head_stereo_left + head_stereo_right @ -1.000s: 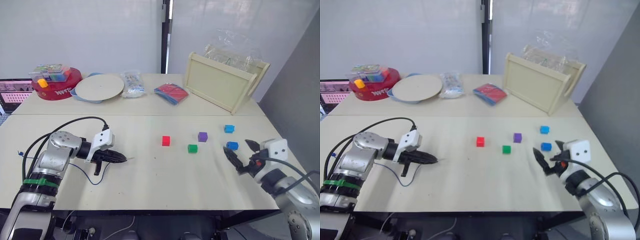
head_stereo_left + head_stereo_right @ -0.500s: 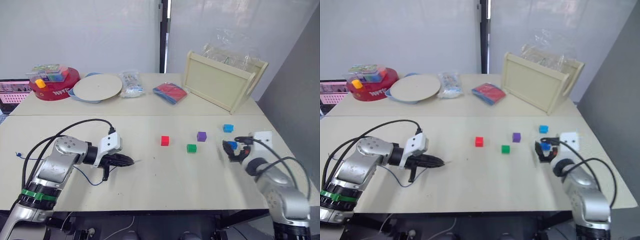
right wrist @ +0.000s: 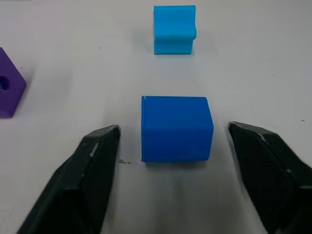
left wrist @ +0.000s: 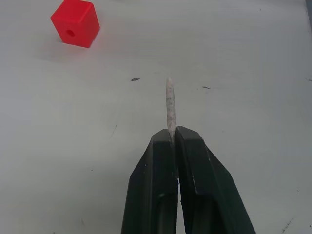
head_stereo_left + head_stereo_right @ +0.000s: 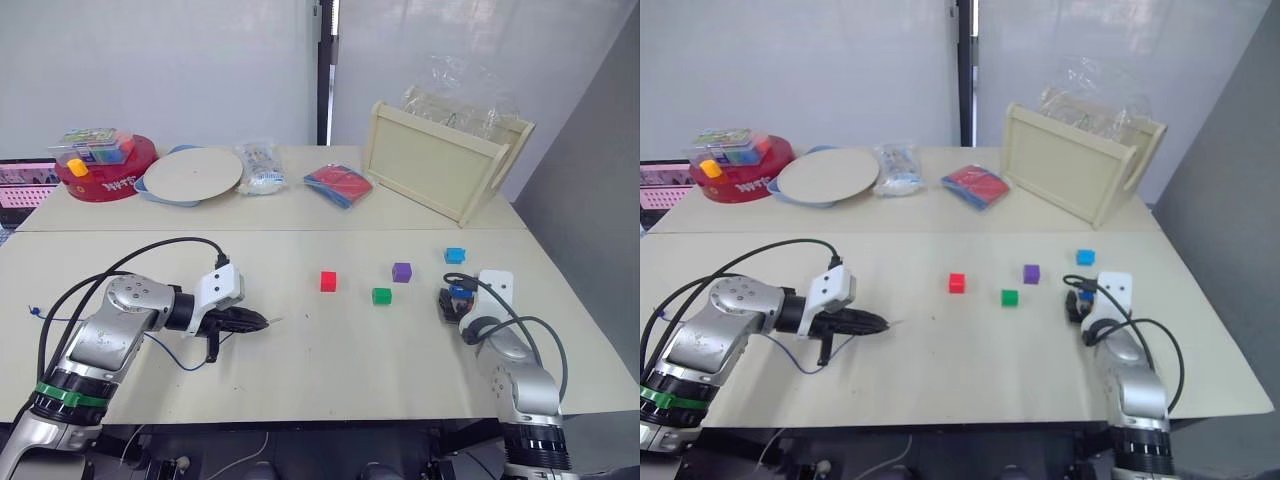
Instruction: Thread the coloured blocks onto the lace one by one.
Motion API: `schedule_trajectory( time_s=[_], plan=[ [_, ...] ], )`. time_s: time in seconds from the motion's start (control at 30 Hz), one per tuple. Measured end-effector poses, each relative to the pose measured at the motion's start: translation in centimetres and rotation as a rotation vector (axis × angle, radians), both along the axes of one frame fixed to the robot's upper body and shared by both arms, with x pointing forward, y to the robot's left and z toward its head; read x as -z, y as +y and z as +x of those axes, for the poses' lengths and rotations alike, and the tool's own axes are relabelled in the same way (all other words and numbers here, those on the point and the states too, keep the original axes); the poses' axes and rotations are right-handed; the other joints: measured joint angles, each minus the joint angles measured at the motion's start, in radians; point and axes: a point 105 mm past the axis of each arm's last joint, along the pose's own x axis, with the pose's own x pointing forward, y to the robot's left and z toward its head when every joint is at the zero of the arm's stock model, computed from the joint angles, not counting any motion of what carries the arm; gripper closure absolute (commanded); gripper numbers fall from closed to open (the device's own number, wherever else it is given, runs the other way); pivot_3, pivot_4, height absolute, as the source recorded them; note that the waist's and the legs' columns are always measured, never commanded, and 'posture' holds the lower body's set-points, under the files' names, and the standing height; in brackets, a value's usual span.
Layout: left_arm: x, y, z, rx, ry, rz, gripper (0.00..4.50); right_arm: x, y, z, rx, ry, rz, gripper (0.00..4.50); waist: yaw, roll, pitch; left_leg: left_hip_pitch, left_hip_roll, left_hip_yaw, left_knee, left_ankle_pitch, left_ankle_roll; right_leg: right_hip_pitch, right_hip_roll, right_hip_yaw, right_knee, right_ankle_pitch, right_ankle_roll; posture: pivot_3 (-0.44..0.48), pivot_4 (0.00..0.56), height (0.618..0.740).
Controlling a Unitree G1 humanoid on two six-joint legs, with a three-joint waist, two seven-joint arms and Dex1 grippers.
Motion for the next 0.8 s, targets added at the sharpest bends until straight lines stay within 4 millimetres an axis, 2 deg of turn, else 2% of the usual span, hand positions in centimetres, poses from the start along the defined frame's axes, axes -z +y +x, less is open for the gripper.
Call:
schedule_trajectory(
  time_s=[0.13,0.3,0.43,0.5,0.53,0.57,0.63,0.67,0.73,0.8],
  plan=[
    [0.0,0.0,0.1,-0.006,-0.006,0.000,4.50,0.0,0.2,0.0,-0.008,-0.008,0.014,3.27,0.001,0.000,0.000,0.000,0.000,0.000,0.000,0.000,0.000,0.000,0.000,0.000,0.000,0.000,0.000,0.000,0.150,0.740],
    [0.0,0.0,0.1,-0.005,-0.009,0.000,4.50,-0.2,0.3,-0.4,-0.007,-0.033,0.034,3.32,0.002,0.000,0.000,0.000,0.000,0.000,0.000,0.000,0.000,0.000,0.000,0.000,0.000,0.000,0.000,0.000,0.150,0.740],
    [0.0,-0.1,0.1,0.001,-0.006,0.001,4.50,-1.4,1.3,-2.3,-0.045,-0.092,0.015,3.32,0.002,0.001,0.000,-0.001,0.000,0.000,0.000,0.000,0.000,-0.001,0.000,0.000,0.000,0.000,0.000,0.000,0.150,0.740],
    [0.0,-0.2,0.0,0.008,-0.002,-0.001,4.50,-2.3,3.7,-5.1,-0.153,-0.128,0.016,3.32,0.005,0.001,0.000,-0.003,0.000,-0.001,-0.001,0.000,0.000,-0.002,0.000,0.000,0.001,0.000,0.000,0.000,0.150,0.740],
    [0.1,-0.2,0.0,0.009,0.002,-0.002,4.50,-2.8,6.6,-7.6,-0.275,-0.138,0.036,3.32,0.005,0.002,0.000,-0.003,0.001,-0.001,-0.001,0.000,0.000,-0.002,0.000,-0.001,0.001,0.000,0.000,0.000,0.150,0.740],
    [0.1,-0.2,0.0,0.009,0.004,-0.002,4.50,-2.8,7.5,-8.1,-0.316,-0.137,0.049,3.32,0.004,0.002,0.000,-0.003,0.001,-0.001,-0.001,0.000,0.000,-0.002,0.001,-0.001,0.001,0.000,0.000,0.000,0.150,0.740],
    [0.2,-0.5,-0.1,0.028,0.010,-0.001,4.50,-3.0,11.2,-10.3,-0.484,-0.115,0.086,3.32,-0.004,0.002,0.000,-0.002,0.000,0.000,0.001,0.000,0.000,-0.001,0.000,0.000,0.000,0.000,0.000,0.000,0.150,0.740],
    [0.4,-0.6,-0.2,0.036,0.016,0.002,4.50,-2.7,12.8,-11.1,-0.552,-0.094,0.111,3.32,-0.006,0.001,0.000,0.000,0.000,0.000,0.001,0.000,0.000,0.000,0.000,0.000,0.000,0.000,0.000,0.000,0.150,0.740],
    [0.6,-0.8,-0.3,0.051,0.024,0.006,4.50,-2.1,14.4,-11.6,-0.618,-0.058,0.132,3.32,-0.004,0.001,0.000,0.001,0.000,0.000,0.001,0.000,0.000,0.000,0.000,0.000,0.001,0.000,-0.001,0.000,0.150,0.740],
    [0.8,-0.9,-0.4,0.060,0.032,0.009,4.50,-1.1,15.3,-11.1,-0.638,-0.025,0.146,3.32,-0.001,0.001,0.000,0.002,0.001,0.000,0.001,0.000,0.000,0.001,0.001,0.000,0.001,0.000,-0.001,0.000,0.150,0.740]
  ],
)
